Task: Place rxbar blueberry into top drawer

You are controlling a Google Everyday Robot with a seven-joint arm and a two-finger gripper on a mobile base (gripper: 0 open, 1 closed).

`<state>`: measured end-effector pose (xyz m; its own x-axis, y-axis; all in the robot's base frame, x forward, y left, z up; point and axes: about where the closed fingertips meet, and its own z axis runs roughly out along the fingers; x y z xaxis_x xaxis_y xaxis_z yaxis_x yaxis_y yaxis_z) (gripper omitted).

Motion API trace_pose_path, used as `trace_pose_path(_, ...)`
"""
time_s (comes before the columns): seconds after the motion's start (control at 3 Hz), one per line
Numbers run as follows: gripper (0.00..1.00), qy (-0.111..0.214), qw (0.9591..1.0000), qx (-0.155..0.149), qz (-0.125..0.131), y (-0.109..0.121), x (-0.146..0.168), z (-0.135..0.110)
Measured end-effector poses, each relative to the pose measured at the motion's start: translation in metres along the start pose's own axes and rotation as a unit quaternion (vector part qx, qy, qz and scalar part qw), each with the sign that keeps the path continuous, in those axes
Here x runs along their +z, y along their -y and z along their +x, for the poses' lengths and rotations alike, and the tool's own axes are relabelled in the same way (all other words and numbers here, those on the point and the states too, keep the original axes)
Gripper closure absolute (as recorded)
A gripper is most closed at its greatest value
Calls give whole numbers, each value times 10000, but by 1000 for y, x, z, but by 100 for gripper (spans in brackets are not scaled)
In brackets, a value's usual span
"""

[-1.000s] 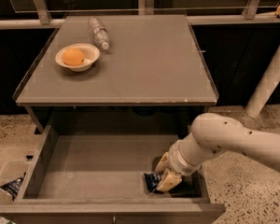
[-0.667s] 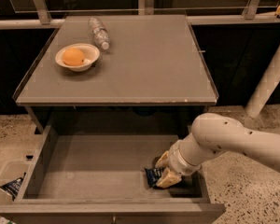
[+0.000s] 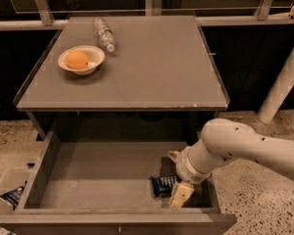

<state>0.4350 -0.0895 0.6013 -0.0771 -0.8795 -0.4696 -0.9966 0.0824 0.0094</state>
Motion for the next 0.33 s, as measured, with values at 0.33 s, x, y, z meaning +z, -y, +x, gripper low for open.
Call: trace_pose_path(0.33,0,0,10000,0,0,0,0,0)
